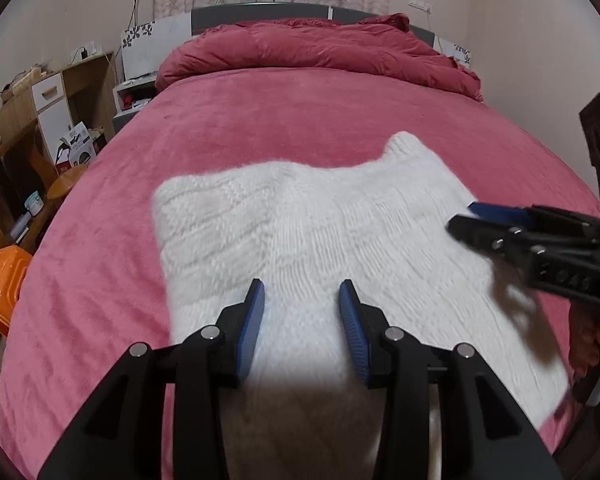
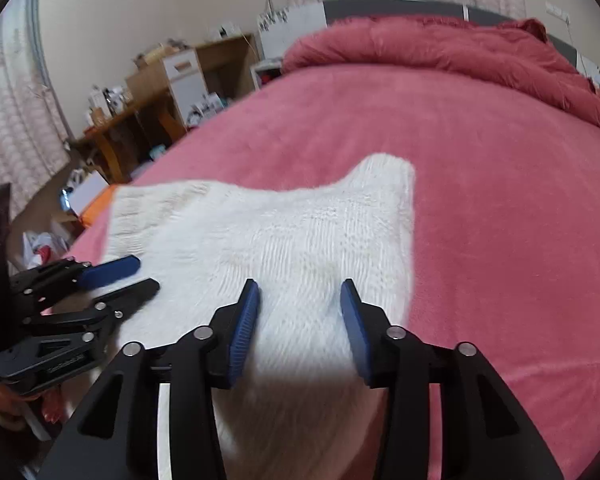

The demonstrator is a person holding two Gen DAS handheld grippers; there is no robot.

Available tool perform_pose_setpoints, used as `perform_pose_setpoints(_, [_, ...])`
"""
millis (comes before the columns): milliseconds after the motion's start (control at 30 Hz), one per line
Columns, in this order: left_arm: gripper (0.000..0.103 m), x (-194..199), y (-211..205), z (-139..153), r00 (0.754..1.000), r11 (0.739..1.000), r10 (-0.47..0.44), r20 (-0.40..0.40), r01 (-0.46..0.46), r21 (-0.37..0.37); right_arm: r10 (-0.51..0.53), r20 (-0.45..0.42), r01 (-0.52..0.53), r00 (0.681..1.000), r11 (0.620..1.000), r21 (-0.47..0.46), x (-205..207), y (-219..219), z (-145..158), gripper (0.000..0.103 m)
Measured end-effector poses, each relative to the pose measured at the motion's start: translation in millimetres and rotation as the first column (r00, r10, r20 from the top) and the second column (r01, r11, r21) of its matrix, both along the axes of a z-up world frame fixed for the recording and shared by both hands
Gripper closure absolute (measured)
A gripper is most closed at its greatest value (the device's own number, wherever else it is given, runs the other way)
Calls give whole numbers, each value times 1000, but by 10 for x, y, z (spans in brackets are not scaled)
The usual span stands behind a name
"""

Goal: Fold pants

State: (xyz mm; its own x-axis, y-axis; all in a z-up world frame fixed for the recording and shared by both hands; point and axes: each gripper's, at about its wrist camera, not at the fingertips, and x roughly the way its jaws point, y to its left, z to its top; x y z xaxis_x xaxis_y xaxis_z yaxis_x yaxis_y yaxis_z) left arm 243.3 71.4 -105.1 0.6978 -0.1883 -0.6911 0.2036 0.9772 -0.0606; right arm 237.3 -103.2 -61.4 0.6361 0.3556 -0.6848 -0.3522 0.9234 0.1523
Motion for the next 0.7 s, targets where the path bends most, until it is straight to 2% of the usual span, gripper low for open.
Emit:
perform_pose_setpoints(33, [61,-71,60,40,1000,999,2,10,-2,-35,4,8,-4,1000,1000,5,-73,-20,26,54])
perform_pose_setpoints(100, [40,-194,165,83,1000,996,13,14,-11,-89,17,29,-18,999,999,27,-262,-96,102,48])
perform_pose_setpoints(200, [40,-352,222,60,1000,994,15,7,-14,-107,6,33,-7,999,1000,24,-492,-204,83,48])
perform_pose_setpoints(400, [39,-511,166,-90,1000,1000,9,2,-9,-27,-42,-129,58,991,991,120,-499,-379,-319,46])
perform_pose_setpoints(500, [39,-626,206,-119,1000,999,9,5,-8,-34,-27,-186,58,982,986,159,-498,-433,-436,46])
perform_pose_setpoints(567, [39,-683,283,-104,1000,997,20,6,-19,-80,-23,-208,68,978,975,212,-505,-490,-484,46])
perform_pose_setpoints(633, [38,-734,450,-65,999,982,42,9,-39,-186,-20,-223,84,975,956,281,-505,-572,-497,46])
perform_pose_setpoints(700, [19,-798,658,-16,996,947,83,17,-74,-313,-12,-207,80,978,943,322,-541,-613,-456,46])
